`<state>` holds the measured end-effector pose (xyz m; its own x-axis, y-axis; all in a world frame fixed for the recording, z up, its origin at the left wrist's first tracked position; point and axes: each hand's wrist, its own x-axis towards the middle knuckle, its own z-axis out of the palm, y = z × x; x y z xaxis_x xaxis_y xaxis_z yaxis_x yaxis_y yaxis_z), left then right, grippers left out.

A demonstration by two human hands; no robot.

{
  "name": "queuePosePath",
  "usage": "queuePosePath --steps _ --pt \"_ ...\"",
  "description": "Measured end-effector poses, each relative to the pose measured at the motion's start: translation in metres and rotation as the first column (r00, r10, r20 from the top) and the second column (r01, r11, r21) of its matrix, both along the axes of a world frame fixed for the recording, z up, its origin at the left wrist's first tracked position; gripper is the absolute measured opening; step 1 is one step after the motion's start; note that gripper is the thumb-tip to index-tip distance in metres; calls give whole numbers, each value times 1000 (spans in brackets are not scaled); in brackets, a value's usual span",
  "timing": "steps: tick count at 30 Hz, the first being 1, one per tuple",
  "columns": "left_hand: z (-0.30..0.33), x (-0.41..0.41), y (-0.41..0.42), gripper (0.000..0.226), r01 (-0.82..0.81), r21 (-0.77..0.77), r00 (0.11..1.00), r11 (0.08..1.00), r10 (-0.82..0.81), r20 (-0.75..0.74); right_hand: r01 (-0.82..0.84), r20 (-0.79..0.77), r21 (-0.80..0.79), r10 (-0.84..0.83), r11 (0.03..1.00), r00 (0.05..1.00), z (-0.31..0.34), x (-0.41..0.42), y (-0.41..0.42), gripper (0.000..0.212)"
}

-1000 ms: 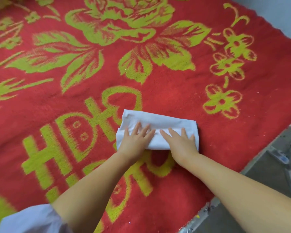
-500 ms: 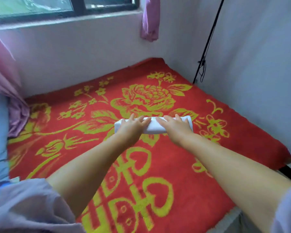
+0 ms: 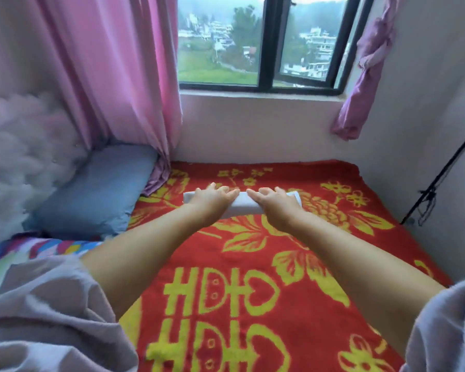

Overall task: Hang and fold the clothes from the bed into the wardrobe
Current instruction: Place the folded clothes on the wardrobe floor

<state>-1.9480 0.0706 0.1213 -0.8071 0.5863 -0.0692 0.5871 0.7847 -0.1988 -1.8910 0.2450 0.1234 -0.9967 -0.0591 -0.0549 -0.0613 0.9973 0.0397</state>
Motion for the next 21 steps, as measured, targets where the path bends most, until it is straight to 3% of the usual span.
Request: queuePosePath --steps 5,11,21 --pt "6 39 -67 70 -306 -2 952 952 306 -4 -362 -52 34 364 931 930 6 -25 -55 67" --pt "15 133 -173 71 -642 4 767 767 642 13 -682 -67 73 686 727 724 14 5 -173 68" --pt "36 359 -286 66 -912 60 403 405 914 -48 -938 -84 119 945 325 316 39 153 -342 70"
